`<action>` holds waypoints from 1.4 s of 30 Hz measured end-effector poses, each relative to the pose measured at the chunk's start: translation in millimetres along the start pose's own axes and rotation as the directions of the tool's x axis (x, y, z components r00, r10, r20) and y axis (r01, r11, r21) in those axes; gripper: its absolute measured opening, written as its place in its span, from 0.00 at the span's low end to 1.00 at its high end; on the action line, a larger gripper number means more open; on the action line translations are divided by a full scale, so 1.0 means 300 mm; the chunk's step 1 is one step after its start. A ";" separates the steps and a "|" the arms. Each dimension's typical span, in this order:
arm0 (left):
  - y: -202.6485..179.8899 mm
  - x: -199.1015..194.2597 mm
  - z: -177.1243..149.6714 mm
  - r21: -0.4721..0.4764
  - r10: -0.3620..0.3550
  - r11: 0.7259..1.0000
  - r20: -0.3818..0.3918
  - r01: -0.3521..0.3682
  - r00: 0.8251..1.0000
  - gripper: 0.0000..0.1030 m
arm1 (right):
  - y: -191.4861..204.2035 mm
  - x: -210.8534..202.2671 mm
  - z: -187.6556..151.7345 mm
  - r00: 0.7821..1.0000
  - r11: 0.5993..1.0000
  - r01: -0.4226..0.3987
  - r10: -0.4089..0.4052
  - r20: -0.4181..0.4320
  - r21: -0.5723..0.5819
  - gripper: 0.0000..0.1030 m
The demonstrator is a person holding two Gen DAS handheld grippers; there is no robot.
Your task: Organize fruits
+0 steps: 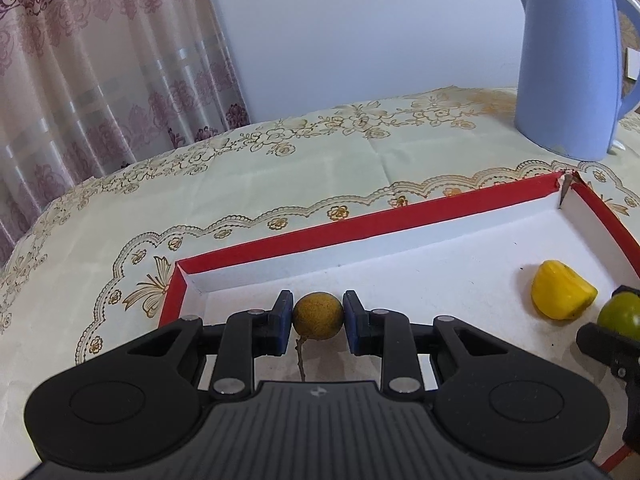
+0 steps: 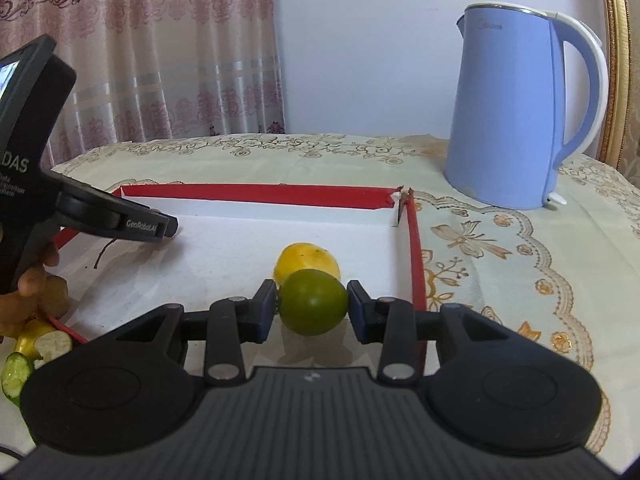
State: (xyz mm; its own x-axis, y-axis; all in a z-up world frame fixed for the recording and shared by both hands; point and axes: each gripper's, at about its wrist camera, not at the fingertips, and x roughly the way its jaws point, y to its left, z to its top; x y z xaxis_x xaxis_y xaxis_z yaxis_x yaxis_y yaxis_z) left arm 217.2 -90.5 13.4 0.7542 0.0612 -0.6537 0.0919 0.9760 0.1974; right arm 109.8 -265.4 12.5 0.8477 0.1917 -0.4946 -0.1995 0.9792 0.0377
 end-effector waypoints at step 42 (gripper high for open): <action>0.303 -0.579 -0.385 -0.177 -0.049 0.980 0.246 0.094 0.968 0.58 | 0.067 -0.262 -0.013 0.923 0.990 0.131 -0.100 0.372 -0.059 0.88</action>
State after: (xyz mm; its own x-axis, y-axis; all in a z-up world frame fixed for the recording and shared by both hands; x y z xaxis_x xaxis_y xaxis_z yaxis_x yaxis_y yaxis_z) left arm 19.4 11.7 60.4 0.8855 -0.0395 -0.4630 0.0460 0.9989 0.0026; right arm 37.3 -261.2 48.8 0.9851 0.1039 -0.1368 -0.1154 0.9902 -0.0789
